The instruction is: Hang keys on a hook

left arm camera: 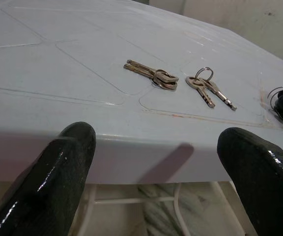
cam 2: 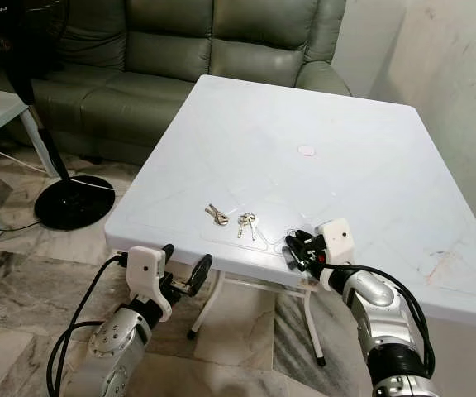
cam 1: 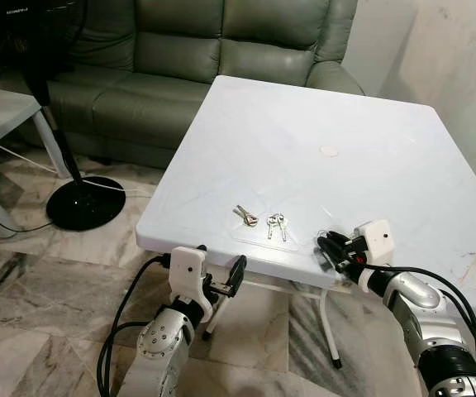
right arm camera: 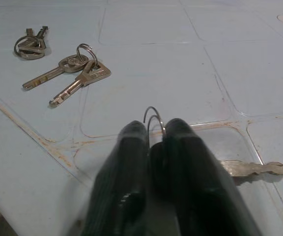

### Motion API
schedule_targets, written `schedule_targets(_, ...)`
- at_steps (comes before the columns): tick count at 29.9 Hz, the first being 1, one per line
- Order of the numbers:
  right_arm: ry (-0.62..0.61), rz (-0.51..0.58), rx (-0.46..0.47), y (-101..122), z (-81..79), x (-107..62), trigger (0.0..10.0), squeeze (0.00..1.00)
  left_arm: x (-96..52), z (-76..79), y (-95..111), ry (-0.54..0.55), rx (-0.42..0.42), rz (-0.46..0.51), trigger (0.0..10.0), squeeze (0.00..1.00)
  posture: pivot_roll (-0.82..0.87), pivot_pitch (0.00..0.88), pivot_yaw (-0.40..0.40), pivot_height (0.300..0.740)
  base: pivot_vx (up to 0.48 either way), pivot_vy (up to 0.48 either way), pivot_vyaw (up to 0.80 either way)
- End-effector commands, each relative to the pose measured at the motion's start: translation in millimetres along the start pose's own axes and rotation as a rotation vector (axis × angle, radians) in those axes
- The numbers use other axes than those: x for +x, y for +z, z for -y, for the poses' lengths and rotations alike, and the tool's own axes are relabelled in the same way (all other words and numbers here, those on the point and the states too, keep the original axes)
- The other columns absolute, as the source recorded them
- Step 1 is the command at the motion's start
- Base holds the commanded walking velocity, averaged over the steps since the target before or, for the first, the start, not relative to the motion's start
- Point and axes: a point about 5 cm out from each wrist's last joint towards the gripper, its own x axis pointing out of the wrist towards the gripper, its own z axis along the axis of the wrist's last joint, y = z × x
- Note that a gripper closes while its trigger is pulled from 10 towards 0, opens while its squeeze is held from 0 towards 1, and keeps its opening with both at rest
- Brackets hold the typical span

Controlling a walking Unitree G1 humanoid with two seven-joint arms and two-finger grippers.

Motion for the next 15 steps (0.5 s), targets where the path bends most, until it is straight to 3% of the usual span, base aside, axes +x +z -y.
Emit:
schedule_targets(1, -0.001, -0.001, -0.017, 1.2, 4.0, -4.0, 0.8, 0.00, 3.1, 12.5, 1.1, -0.020, -0.036, 0.009, 10.0, 0.00, 0.04, 0.129, -0.094, 0.740, 0.000, 0.000, 0.00)
schedule_targets(2, -0.001, -0.005, -0.021, 1.0, 4.2, -3.9, 2.7, 0.00, 3.1, 12.6, 1.1, -0.021, -0.037, 0.009, 10.0, 0.00, 0.04, 0.129, -0.094, 0.740, 0.000, 0.000, 0.00)
schedule_targets(4, -0.002, -0.009, -0.021, 0.5, 4.4, -3.9, 2.7, 0.00, 3.0, 12.6, 1.1, -0.021, -0.037, 0.009, 10.0, 0.00, 0.04, 0.129, -0.094, 0.740, 0.000, 0.000, 0.00)
schedule_targets(5, 0.007, -0.022, -0.021, -0.7, 4.1, -3.8, 10.0, 0.00, 2.9, 12.7, 0.9, -0.021, -0.039, 0.009, 10.0, 0.00, 0.04, 0.126, -0.095, 0.740, 0.000, 0.000, 0.00)
schedule_targets(6, 0.007, -0.022, -0.021, -0.7, 4.1, -3.8, 10.0, 0.00, 2.9, 12.7, 0.9, -0.021, -0.039, 0.009, 10.0, 0.00, 0.04, 0.126, -0.095, 0.740, 0.000, 0.000, 0.00)
schedule_targets(7, 0.014, -0.019, 0.000, -1.1, 3.8, -3.7, 10.0, 0.37, 2.9, 12.9, 0.8, -0.020, -0.040, 0.010, 10.0, 0.00, 0.04, 0.123, -0.096, 0.740, 0.000, 0.000, 0.00)
schedule_targets(8, 0.014, -0.015, -0.001, -0.8, 3.9, -3.8, 10.0, 0.37, 2.8, 12.9, 0.8, -0.020, -0.040, 0.010, 10.0, 0.00, 0.04, 0.123, -0.096, 0.740, 0.000, 0.000, 0.00)
schedule_targets(9, 0.007, -0.018, -0.006, -0.8, 4.5, -3.9, 10.0, 0.56, 2.8, 12.9, 0.8, -0.020, -0.041, 0.010, 10.0, 0.00, 0.04, 0.123, -0.096, 0.740, 0.000, 0.000, 0.00)
schedule_targets(12, 0.022, -0.016, -0.016, -0.4, 4.6, -4.5, 10.0, 0.47, 2.5, 13.1, 0.6, -0.020, -0.043, 0.010, 10.0, 0.00, 0.04, 0.120, -0.095, 0.740, 0.000, 0.000, 0.00)
schedule_targets(13, 0.022, -0.017, -0.016, -0.5, 4.7, -4.7, 10.0, 0.00, 2.5, 13.3, 0.6, -0.021, -0.043, 0.010, 10.0, 0.00, 0.04, 0.119, -0.093, 0.740, 0.000, 0.000, 0.00)
schedule_targets(15, 0.024, -0.019, -0.018, -0.6, 4.7, -4.8, 10.0, 0.00, 2.7, 13.8, 0.7, -0.022, -0.045, 0.011, 10.0, 0.00, 0.04, 0.118, -0.094, 0.740, 0.000, 0.000, 0.00)
